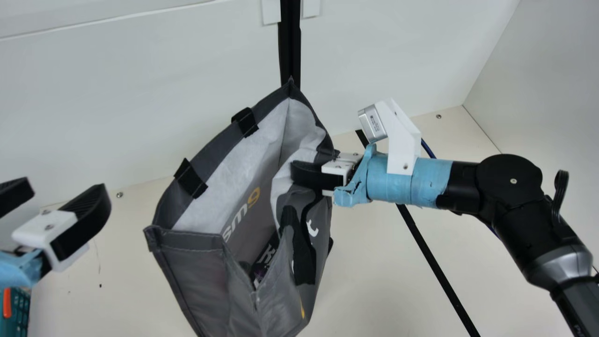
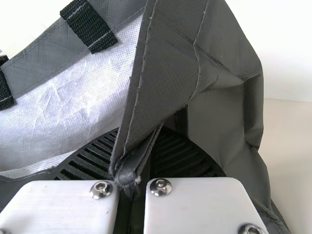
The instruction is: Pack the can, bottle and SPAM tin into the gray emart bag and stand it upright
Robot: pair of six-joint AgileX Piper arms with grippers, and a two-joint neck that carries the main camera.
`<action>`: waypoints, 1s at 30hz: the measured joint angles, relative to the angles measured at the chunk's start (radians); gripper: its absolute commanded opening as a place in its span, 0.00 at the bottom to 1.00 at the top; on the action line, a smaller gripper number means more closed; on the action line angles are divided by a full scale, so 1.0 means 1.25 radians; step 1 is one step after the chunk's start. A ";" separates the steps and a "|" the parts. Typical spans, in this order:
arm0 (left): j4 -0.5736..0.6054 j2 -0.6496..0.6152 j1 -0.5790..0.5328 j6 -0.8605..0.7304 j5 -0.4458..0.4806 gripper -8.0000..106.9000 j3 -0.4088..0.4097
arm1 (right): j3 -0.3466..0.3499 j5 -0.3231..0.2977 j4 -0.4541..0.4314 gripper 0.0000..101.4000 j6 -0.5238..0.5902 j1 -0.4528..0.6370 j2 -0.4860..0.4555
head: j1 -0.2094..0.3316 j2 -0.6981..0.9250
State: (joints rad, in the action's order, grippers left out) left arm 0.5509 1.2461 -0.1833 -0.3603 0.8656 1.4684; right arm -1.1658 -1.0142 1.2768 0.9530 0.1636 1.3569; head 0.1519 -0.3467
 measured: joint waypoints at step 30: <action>-0.539 -0.103 -0.012 0.345 0.047 0.85 -0.169 | 0.000 0.000 0.000 0.00 0.000 0.000 0.000 | 0.000 0.000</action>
State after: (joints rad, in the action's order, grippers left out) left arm -0.1230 1.1170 -0.1980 0.0710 0.9243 1.2571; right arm -1.1658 -1.0142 1.2768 0.9530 0.1636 1.3569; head 0.1519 -0.3467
